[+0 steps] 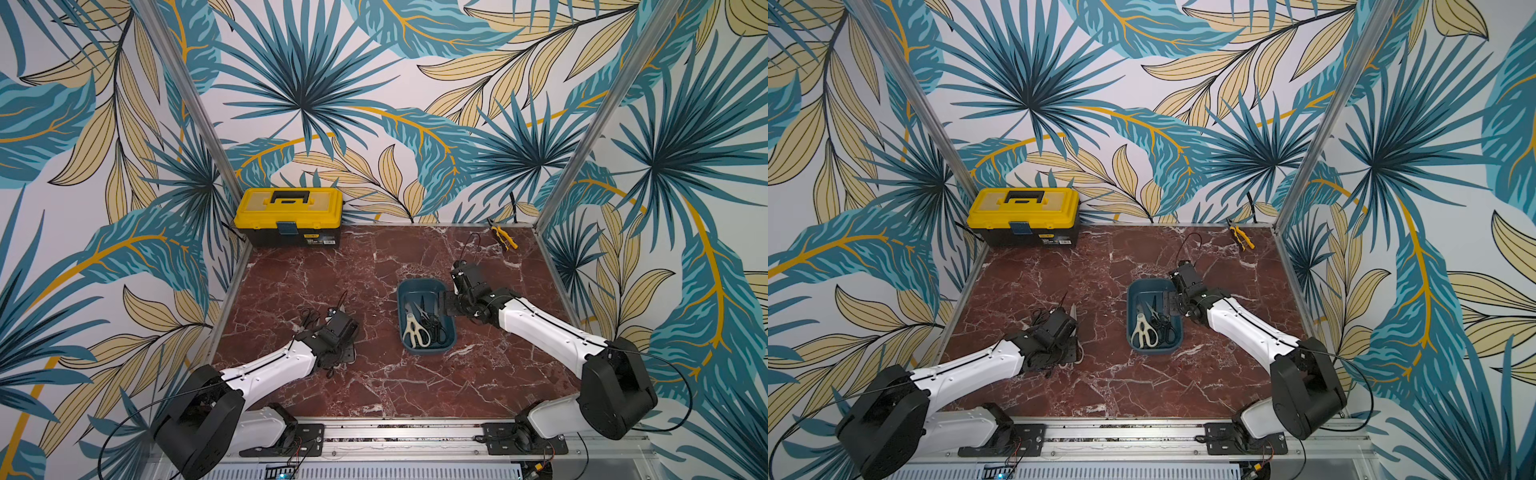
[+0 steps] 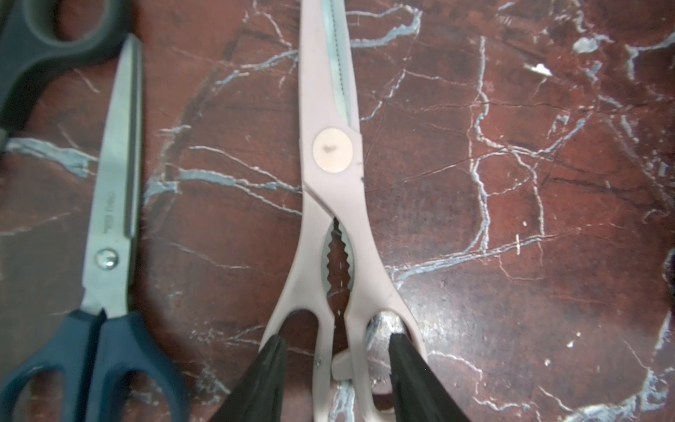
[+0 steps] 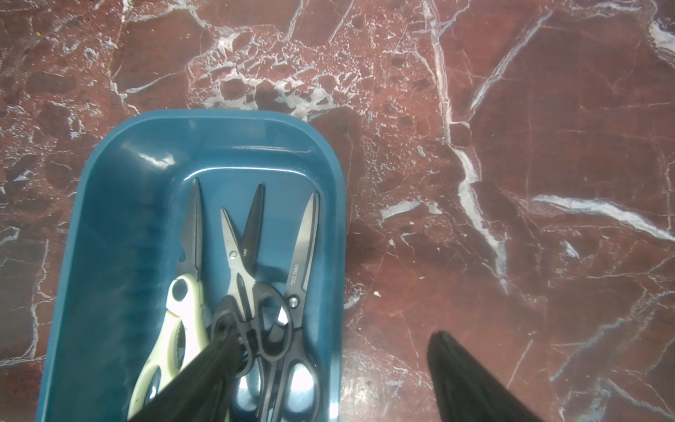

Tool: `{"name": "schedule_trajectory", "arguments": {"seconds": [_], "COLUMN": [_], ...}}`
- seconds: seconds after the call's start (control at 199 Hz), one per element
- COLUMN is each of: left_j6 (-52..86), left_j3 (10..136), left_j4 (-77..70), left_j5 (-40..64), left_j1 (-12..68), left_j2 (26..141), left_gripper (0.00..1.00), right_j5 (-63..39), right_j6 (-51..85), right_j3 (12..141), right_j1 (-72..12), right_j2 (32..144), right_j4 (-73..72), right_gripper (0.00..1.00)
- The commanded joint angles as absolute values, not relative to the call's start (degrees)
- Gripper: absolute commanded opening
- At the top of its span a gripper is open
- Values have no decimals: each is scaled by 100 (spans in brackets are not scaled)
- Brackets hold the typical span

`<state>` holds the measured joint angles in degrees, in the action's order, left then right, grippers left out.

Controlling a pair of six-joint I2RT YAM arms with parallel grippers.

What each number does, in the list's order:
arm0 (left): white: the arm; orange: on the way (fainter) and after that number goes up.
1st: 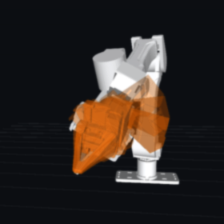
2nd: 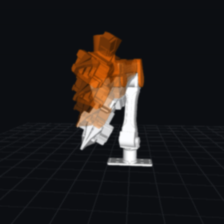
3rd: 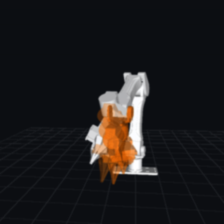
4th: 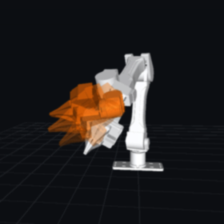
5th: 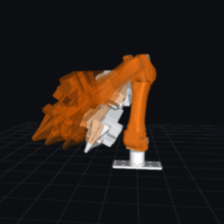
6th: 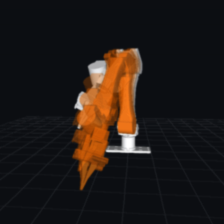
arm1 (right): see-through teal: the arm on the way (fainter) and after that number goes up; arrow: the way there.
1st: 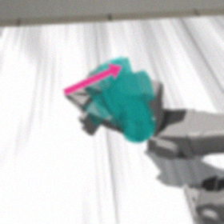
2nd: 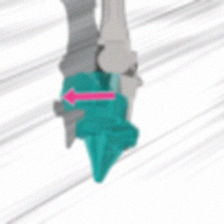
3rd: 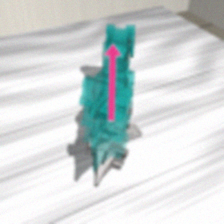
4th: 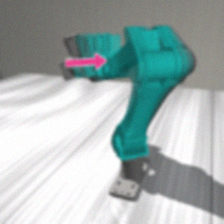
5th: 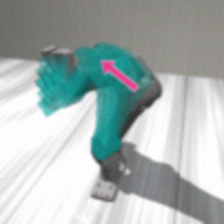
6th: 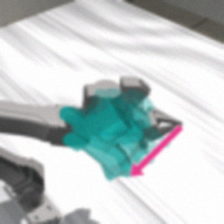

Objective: Put the scissors into the storage box
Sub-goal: Pick up the scissors from the center of the board.

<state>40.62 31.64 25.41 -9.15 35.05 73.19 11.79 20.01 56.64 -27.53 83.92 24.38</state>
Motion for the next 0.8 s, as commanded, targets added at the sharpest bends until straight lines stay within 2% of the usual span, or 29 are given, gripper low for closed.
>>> {"name": "schedule_trajectory", "arguments": {"seconds": [0.0,0.186,0.307,0.438,0.533,0.8], "left_j6": [3917,3910,3911,3837,3738,3533], "left_j3": [3221,3457,3504,3557,3632,3911], "left_j4": [2451,2435,2520,2539,2544,2703], "left_j5": [-869,-800,-941,-1037,-1048,-1073], "left_j1": [3489,3536,3562,3560,3567,3577], "left_j2": [7714,8265,8224,8139,8175,8196], "left_gripper": [49,43,36,34,24,21], "right_j5": [1274,1326,1388,1362,1395,1498], "right_j6": [2097,2035,2042,1999,1956,1929], "right_j3": [5781,5905,5933,5984,6049,6057], "right_j1": [-2795,-2817,-2813,-2814,-2816,-2813], "right_j2": [8477,8582,8596,8678,8751,8736], "right_j4": [2586,2644,2650,2644,2683,2724], "right_gripper": [86,86,86,86,86,86]}}
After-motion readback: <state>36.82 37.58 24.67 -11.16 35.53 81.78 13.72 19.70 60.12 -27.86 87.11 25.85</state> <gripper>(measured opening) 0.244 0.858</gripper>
